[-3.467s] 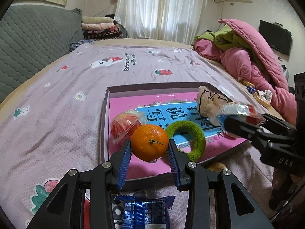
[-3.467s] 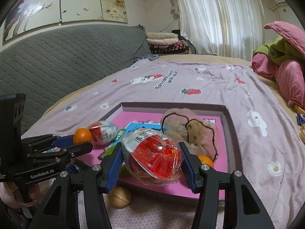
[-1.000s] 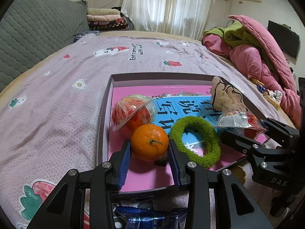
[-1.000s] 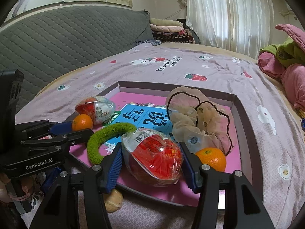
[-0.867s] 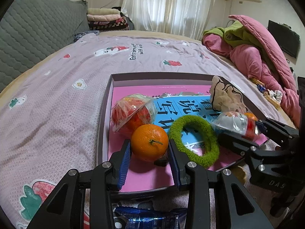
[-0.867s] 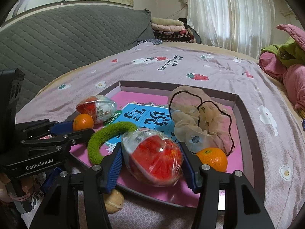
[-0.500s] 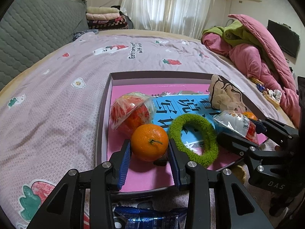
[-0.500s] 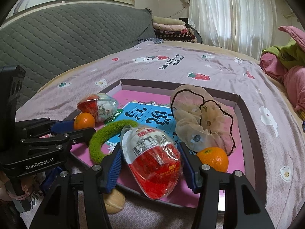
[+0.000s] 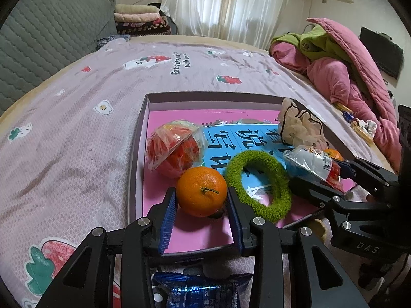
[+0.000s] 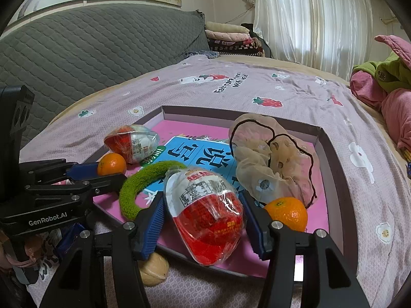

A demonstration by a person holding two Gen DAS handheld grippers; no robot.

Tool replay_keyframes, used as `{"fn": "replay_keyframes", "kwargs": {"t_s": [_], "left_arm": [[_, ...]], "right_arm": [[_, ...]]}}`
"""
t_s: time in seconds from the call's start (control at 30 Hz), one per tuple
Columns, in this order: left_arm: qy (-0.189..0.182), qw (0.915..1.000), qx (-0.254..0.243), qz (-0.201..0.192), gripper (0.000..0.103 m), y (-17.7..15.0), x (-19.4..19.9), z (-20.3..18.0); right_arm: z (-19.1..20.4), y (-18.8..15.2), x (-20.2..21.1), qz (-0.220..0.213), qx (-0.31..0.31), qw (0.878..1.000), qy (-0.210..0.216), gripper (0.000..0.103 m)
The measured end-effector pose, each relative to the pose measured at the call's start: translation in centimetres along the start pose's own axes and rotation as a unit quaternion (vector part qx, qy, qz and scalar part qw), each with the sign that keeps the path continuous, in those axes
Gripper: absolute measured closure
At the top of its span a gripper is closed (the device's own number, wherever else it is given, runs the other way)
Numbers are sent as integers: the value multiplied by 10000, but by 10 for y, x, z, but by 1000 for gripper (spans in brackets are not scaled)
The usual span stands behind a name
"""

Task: Organize objects
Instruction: 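Lower orange with left gripper while right gripper lowers candy egg into tray, then open left gripper releasing orange while right gripper releases candy egg on book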

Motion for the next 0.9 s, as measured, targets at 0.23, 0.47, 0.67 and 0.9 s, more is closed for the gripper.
{"fn": "replay_keyframes", "kwargs": {"t_s": [0.23,0.47,0.67,0.9], "left_arm": [[-40,10000,4,35,64,0,2,0],[-63,10000,37,40,64,0,4,1],[-81,9999,79,40,64,0,5,1],[-61,10000,64,33,64,0,8,3]], "right_arm": [[-2,-1,3,3,-26,10000,-2,46],[-3,-1,4,3,-29,10000,-15,41],[-3,0,6,-25,-11,10000,-40,41],[-3,3,8,-47,3,10000,-63,40]]}}
Point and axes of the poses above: each gripper's, at about its wrist camera, not at the fingertips, and x roughly against the way its jaws point, z to its left, y to its top, the point moved 8 cm from there along -x, roughly the way its jaws point, and after that the axes turned 3 degrees about y, right-handed, at the moved point
